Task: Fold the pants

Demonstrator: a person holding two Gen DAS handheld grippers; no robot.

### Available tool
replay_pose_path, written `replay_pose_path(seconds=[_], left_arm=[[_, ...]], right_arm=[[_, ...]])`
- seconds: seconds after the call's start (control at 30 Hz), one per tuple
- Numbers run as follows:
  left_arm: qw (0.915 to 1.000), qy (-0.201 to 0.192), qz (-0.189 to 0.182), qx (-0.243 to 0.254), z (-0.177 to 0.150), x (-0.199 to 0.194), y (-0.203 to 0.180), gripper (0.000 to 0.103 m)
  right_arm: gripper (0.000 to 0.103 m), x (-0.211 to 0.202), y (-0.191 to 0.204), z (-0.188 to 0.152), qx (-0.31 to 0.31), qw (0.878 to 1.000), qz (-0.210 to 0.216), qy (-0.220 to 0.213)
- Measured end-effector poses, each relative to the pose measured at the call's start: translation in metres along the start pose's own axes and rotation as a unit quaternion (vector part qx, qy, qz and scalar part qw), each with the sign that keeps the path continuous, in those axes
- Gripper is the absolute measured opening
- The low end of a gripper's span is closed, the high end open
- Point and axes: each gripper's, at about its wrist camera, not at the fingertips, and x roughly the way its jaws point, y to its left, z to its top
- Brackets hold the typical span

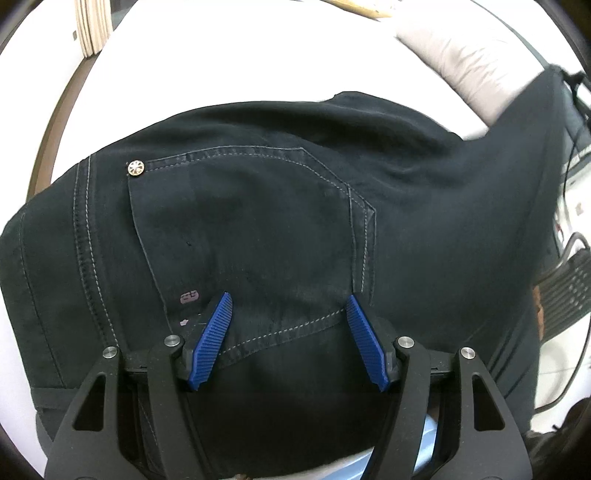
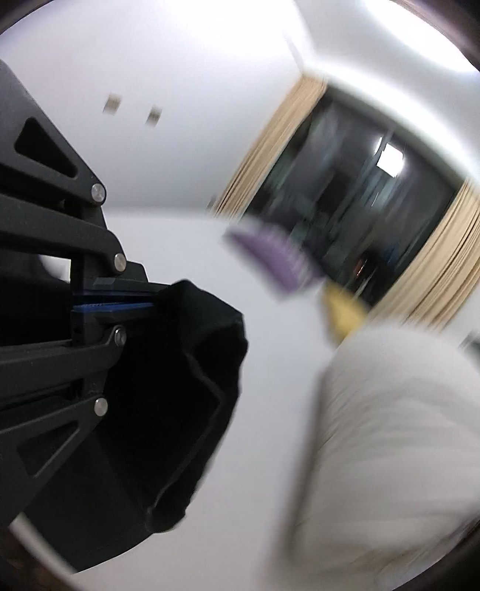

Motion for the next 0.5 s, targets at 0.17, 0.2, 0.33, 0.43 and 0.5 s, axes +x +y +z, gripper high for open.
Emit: replay_pose_path(seconds=[0.17,0.2,0.33,0.43,0.5], left_arm=[[0.9998,-0.003,-0.014,-0.015,-0.002,-0.003,0.012,0.063],[0.9999,-0.002,-0.01,-0.009,-0.002,-0.003,0.01,0.063],[1.0,0.001,-0.004,-0.002,-0.002,-0.001,0.008,0.063],[0.9999,0.01,0.006,0.012,0.002,0.003,-0.001,0.063],[0.9995,0.016,0.013,0.023,0.006,0.006,-0.009,0.063]], right_arm=[[0.004,-0.015,-0.063,-0.017,0.063,0.997,-0.021,-0.029],[0.004,-0.018,-0.094,-0.032,0.097,0.994,-0.039,-0.027],[0.004,-0.043,-0.213,-0.114,0.235,0.964,-0.119,-0.017],[0.004,-0.06,-0.266,-0.157,0.297,0.943,-0.148,-0.016],[0.004,-0.067,-0.279,-0.167,0.315,0.937,-0.147,-0.027]])
